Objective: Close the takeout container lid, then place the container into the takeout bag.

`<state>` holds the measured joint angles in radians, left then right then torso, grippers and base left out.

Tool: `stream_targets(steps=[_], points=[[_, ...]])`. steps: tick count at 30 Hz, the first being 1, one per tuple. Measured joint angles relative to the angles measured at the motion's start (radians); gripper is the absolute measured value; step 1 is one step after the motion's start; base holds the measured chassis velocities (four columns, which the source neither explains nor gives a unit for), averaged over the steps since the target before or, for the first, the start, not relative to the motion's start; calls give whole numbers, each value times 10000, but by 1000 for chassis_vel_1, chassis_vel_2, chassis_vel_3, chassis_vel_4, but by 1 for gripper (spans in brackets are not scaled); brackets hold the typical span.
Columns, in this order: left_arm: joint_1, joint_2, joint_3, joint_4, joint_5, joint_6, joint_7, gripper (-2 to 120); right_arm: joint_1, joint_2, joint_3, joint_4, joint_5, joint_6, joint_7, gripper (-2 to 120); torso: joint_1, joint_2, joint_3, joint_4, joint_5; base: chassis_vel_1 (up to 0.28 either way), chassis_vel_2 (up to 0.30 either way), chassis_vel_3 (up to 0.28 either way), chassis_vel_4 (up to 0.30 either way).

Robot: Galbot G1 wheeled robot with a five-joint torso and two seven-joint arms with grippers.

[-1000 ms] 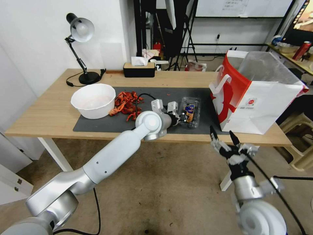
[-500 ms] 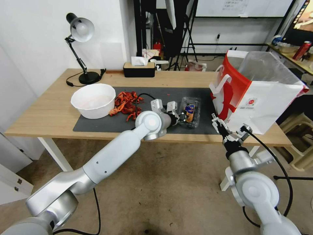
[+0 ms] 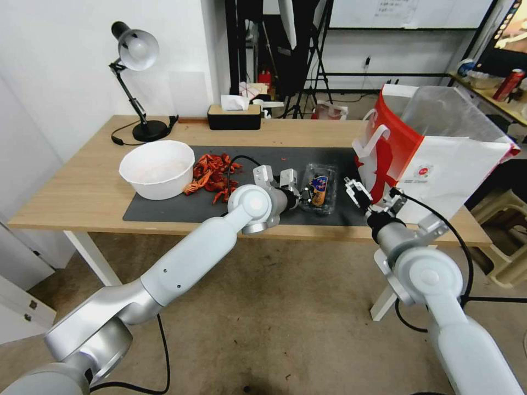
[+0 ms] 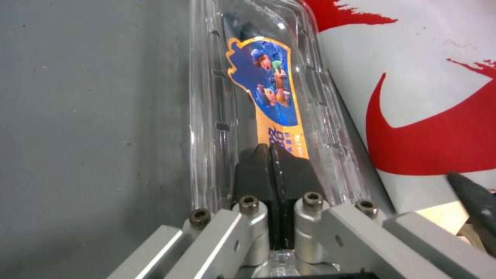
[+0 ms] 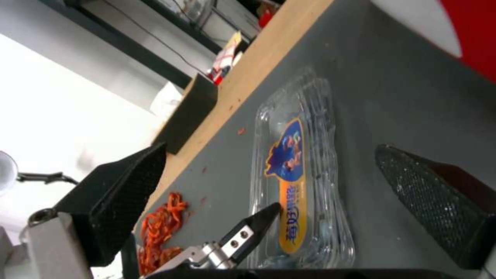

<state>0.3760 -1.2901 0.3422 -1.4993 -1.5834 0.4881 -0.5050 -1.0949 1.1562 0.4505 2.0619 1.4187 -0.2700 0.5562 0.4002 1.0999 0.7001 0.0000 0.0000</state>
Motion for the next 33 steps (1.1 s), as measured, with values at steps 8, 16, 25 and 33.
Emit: stream_targets(steps=[8,16,25,33], points=[[-52,5,43,88,-9,-80,-10,0,992,-73,-427,-633,295,-1050,1173,100,-3,0,0,0,0,0,0,0,0],[-35,-8,47,92,-13,-145,-12,0,1726,-250,-747,-887,810,-2159,2389,100,-2,0,-1,0,0,0,0,0,0],[-60,-21,6,88,-24,-164,-24,0,2326,-438,-1087,-1089,1187,-3083,2934,100,-3,0,-1,0,0,0,0,0,0],[-30,-22,-22,49,-21,-192,-66,0,2717,-433,-1392,-1298,1351,-3337,3100,100,-2,0,-1,0,0,0,0,0,0]])
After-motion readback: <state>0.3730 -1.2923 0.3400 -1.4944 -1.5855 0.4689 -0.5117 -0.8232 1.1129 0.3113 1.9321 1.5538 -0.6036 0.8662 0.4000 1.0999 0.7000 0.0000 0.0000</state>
